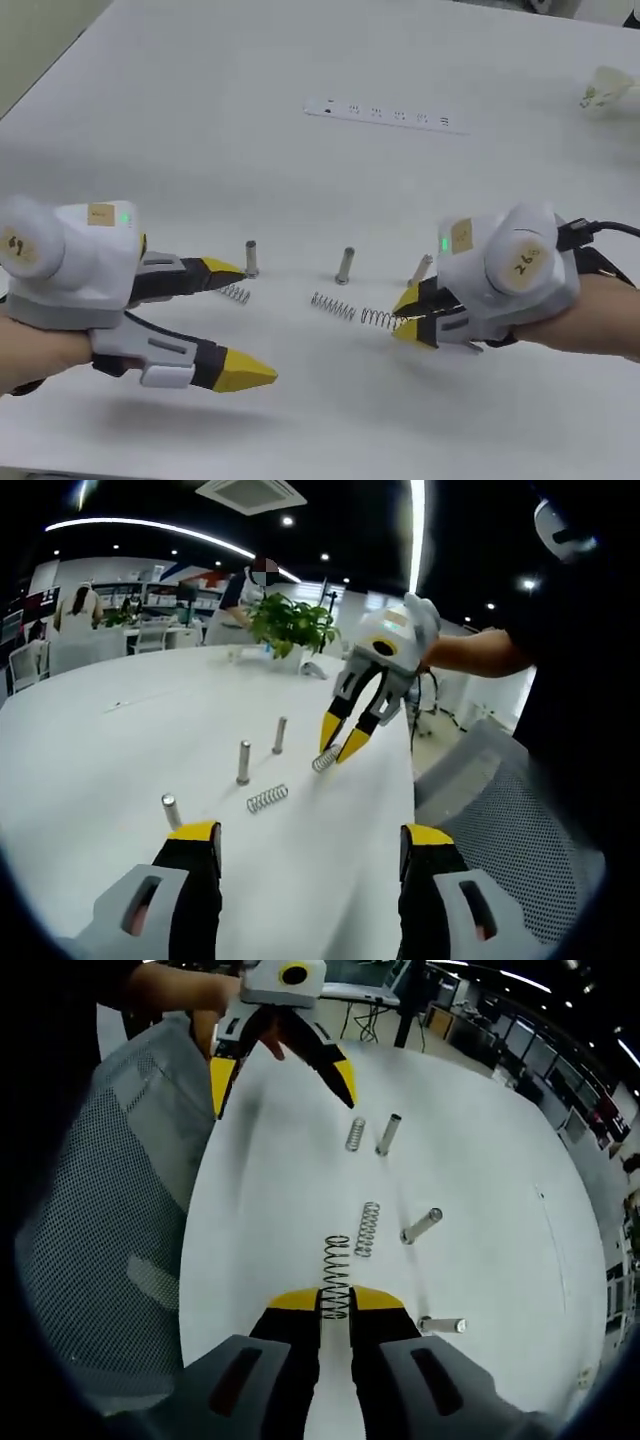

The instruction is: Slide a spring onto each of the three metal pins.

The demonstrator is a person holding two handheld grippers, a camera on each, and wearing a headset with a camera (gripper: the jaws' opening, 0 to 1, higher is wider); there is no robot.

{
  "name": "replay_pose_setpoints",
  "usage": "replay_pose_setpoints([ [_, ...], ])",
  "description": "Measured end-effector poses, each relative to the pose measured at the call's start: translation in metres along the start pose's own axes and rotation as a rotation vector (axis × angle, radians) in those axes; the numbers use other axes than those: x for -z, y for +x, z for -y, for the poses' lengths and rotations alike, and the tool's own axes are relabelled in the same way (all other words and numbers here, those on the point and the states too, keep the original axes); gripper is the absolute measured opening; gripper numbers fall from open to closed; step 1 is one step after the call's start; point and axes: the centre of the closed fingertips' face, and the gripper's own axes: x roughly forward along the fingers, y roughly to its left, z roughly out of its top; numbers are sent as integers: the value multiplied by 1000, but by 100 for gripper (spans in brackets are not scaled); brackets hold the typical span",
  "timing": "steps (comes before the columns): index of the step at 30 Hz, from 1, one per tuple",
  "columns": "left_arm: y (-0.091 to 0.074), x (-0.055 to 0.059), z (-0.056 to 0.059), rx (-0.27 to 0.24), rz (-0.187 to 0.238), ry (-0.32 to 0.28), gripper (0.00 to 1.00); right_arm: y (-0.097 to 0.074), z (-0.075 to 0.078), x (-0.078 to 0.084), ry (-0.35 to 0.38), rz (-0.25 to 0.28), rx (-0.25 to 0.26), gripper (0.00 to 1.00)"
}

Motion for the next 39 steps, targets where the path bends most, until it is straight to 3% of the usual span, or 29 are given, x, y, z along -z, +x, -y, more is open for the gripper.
replay_pose_setpoints([
  [5, 13, -6, 6, 51, -20, 19, 63, 3, -6, -5, -28, 5, -5, 8],
  [9, 23, -10, 4, 55, -25, 39, 57, 4, -9, -6, -25, 8, -13, 8],
  [21, 56, -16, 25, 141, -43, 99, 39, 0, -15, -23, -14, 59, -26, 8],
  [27, 61, -24, 28, 157, -1, 82, 30, -3, -19, -25, -18, 71, -37, 8],
  [34, 66, -23, 27, 169, 13, 80, 18, -6, -19, -28, -32, 73, -37, 8],
  [39, 69, -26, 30, 177, 30, 86, 14, -6, -20, -29, -49, 64, -41, 8],
])
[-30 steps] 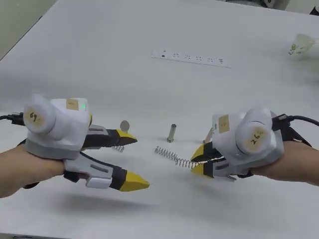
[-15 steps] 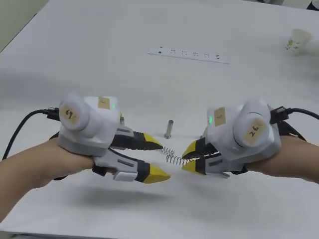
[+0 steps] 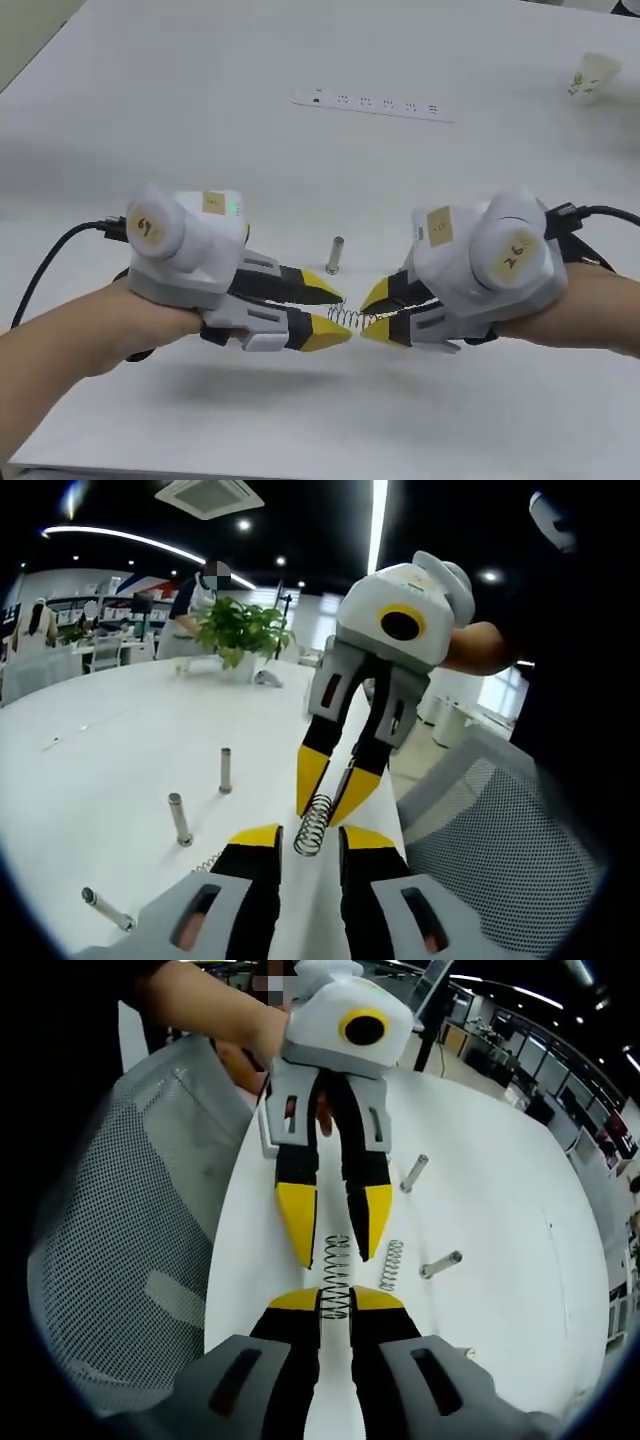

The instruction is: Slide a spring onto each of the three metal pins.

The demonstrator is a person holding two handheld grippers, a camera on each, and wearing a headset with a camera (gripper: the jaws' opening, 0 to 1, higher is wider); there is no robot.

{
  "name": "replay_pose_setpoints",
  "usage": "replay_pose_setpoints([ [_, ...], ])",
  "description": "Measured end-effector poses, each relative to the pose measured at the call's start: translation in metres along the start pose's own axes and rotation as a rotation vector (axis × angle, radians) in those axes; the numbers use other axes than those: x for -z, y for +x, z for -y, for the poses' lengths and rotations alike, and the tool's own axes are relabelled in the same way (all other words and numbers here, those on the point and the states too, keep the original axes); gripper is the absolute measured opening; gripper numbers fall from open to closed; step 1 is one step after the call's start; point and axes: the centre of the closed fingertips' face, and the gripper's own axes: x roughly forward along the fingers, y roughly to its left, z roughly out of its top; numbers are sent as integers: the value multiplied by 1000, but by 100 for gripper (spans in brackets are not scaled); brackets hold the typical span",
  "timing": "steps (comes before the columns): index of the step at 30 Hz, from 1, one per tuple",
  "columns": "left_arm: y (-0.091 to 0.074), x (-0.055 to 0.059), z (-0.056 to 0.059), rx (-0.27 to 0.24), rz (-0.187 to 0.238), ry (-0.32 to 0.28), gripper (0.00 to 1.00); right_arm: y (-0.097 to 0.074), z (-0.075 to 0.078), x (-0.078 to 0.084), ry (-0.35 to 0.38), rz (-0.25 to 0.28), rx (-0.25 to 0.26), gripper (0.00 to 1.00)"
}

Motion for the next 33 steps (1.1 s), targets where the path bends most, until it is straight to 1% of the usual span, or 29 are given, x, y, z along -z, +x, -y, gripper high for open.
replay_pose_setpoints([
  [3, 1, 2, 1, 6, -10, 0, 12, 0, 0, -1, -1, 5, 1, 8],
  [5, 2, 3, -1, -1, -13, 1, 13, -1, 0, -2, -3, 7, 1, 8],
  [7, 2, 3, 0, 2, -14, 12, 9, -1, 1, -3, -8, 6, 3, 8],
  [9, 2, 3, 2, 7, -12, 12, 4, -1, 0, -3, -5, 8, -2, 8],
  [10, 1, 2, 1, 3, -9, 25, 4, -1, 0, -3, -9, 8, -2, 8],
  [11, 1, 2, 2, 3, -9, 22, 4, -2, 0, -3, -10, 7, -2, 8],
  [16, 1, 1, 5, 12, -9, 42, 3, -1, -2, -3, -15, 6, -9, 8],
  [20, -1, 0, 6, 14, -4, 55, 2, -2, -2, -5, -16, 15, -10, 8],
  [33, -3, 1, 8, 27, 0, 44, 2, -2, -4, -5, -4, 31, -13, 9],
])
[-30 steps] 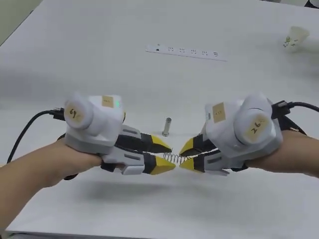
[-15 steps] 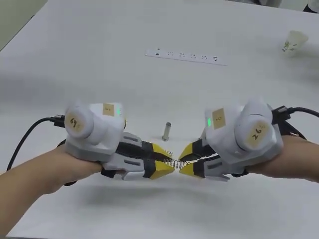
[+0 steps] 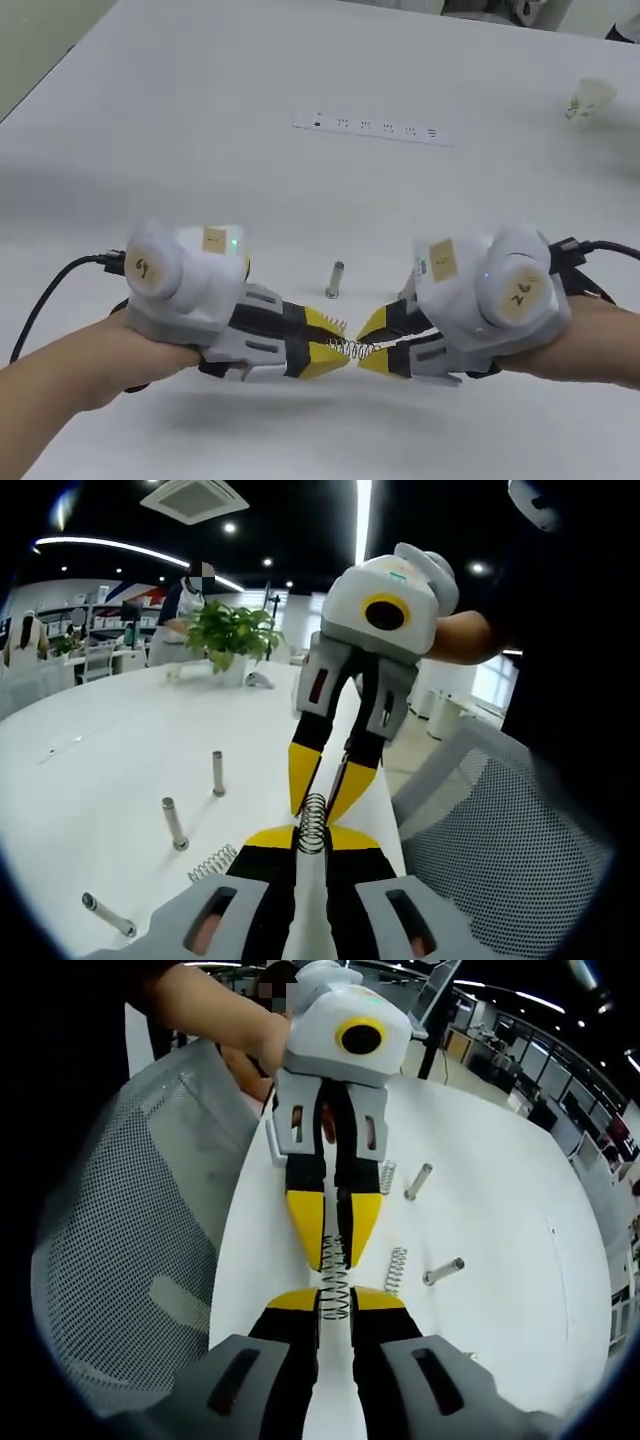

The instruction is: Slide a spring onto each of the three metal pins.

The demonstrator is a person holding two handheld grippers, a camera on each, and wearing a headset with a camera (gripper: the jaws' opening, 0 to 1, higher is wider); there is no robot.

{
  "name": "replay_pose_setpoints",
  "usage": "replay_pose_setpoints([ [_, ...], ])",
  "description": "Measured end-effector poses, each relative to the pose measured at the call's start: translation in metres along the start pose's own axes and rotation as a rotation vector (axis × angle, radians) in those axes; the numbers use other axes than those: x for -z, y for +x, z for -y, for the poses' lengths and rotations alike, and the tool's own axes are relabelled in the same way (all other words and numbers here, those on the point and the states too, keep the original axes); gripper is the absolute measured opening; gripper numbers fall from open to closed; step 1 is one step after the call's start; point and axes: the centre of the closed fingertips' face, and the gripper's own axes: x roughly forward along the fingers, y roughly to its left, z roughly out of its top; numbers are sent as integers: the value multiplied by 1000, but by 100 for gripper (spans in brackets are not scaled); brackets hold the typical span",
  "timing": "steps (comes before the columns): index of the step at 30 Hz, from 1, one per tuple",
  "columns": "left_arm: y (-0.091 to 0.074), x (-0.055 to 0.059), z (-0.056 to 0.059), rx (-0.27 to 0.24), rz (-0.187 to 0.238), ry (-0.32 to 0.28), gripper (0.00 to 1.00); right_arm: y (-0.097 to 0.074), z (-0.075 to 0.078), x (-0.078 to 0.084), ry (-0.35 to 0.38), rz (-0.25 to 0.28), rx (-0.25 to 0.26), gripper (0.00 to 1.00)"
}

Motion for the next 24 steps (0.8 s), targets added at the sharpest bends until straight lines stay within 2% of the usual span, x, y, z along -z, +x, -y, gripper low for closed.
replay_pose_setpoints([
  [3, -1, 0, 0, 1, 1, 0, 2, -3, 1, 1, 27, 21, 7, 14],
  [6, -2, -1, -1, -1, 3, -3, 2, -3, -2, 7, 62, 28, -1, 15],
  [10, -3, 0, -1, -2, 0, -3, 2, -3, -1, 12, 87, 37, 15, 15],
  [24, -1, -2, 3, 14, -4, -7, 2, -4, -3, 10, 69, 55, 13, 8],
])
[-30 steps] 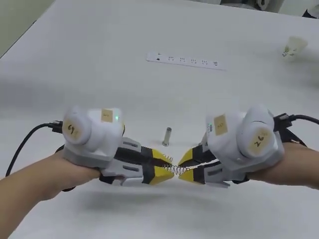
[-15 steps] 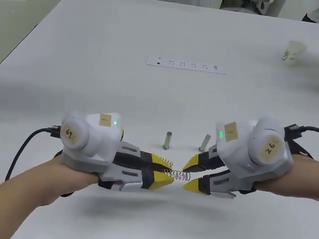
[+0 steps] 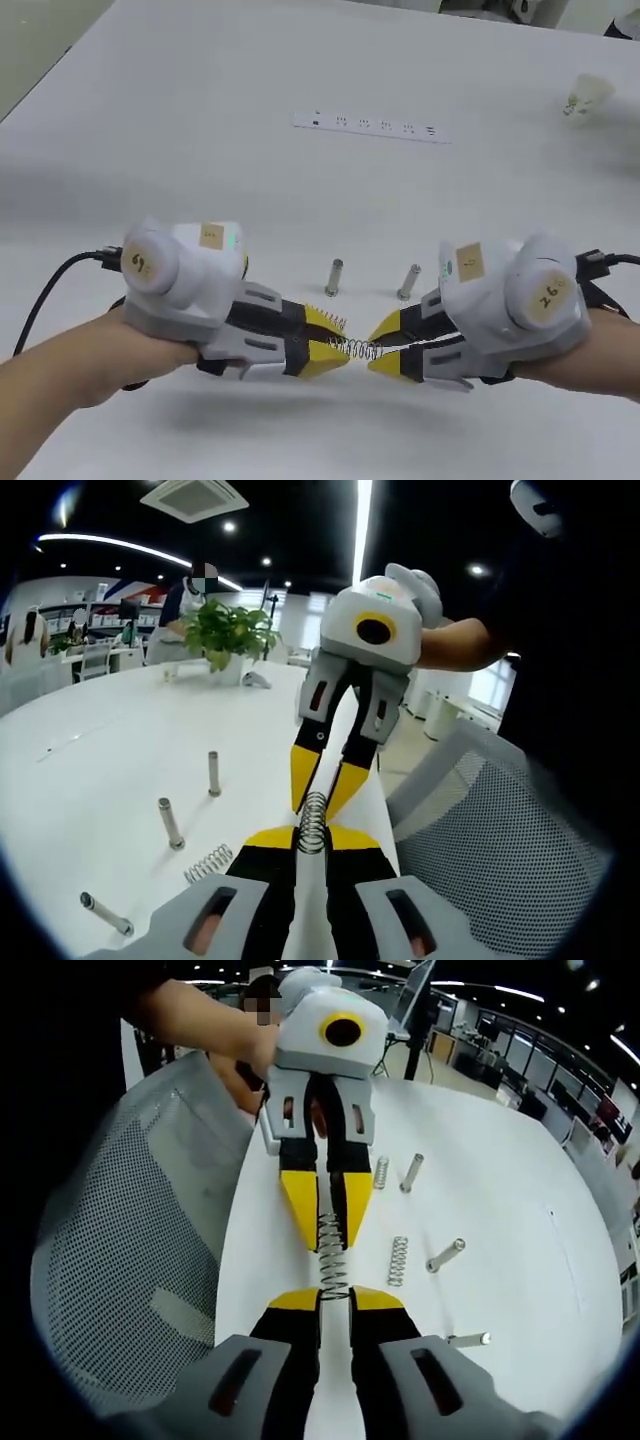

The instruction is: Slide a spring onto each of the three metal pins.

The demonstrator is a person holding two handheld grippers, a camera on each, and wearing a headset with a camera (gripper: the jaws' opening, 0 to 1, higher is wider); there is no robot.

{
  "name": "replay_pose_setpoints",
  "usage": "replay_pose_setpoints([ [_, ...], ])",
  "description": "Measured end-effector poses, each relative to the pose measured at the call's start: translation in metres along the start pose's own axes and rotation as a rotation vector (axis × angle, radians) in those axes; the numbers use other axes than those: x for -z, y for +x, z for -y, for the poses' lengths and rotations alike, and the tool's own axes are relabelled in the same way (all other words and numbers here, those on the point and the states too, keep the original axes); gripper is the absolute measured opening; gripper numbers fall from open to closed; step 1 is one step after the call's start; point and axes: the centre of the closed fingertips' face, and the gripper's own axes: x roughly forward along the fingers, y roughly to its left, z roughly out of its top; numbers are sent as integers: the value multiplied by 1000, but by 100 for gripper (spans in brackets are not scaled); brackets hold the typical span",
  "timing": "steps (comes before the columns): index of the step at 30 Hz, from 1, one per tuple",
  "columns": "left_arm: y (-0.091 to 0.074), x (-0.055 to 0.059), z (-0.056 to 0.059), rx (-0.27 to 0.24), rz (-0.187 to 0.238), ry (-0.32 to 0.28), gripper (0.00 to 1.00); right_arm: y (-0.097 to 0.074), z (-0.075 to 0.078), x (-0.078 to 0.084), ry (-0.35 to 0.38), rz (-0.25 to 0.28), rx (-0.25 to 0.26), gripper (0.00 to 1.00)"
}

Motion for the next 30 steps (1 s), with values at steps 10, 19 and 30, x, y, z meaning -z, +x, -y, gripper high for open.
replay_pose_setpoints([
  [10, 2, 16, -2, -8, -65, 39, 2, -10, -1, -22, -70, 26, -5, 7],
  [19, 3, 15, -3, -10, -58, 43, 2, -15, -3, -40, -76, 80, -21, 7],
  [30, 4, 12, -4, -18, -53, 48, 2, -13, -3, -53, -29, 144, -22, 7],
])
